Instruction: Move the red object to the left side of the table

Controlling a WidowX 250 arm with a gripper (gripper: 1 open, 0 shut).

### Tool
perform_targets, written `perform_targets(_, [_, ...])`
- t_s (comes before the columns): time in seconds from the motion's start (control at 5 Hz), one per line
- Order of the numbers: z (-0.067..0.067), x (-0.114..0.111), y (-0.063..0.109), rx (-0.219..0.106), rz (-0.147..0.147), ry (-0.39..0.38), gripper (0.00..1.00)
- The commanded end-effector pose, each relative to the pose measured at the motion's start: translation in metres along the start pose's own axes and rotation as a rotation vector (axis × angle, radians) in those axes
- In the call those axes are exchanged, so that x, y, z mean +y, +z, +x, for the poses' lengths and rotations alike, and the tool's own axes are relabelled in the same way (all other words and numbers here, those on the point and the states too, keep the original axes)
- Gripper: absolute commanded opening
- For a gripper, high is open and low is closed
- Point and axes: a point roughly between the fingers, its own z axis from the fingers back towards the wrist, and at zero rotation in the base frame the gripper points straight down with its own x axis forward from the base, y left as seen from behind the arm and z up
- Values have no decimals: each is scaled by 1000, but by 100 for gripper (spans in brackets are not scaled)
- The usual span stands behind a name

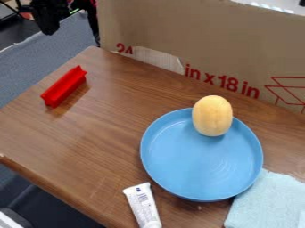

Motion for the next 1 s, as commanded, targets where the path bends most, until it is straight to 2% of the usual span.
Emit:
perform_targets(0.0, [4, -5, 16, -58, 36, -37, 100])
perform_targets(0.2, [-1, -6, 6, -42, 36, -66, 100])
perform_targets(0.4, [-1, -4, -20, -35, 52, -108, 100])
perform_targets(0.6, [7, -13, -18, -28, 47, -161, 100])
perform_targets(0.8, [10, -13, -26, -27, 60, -196, 100])
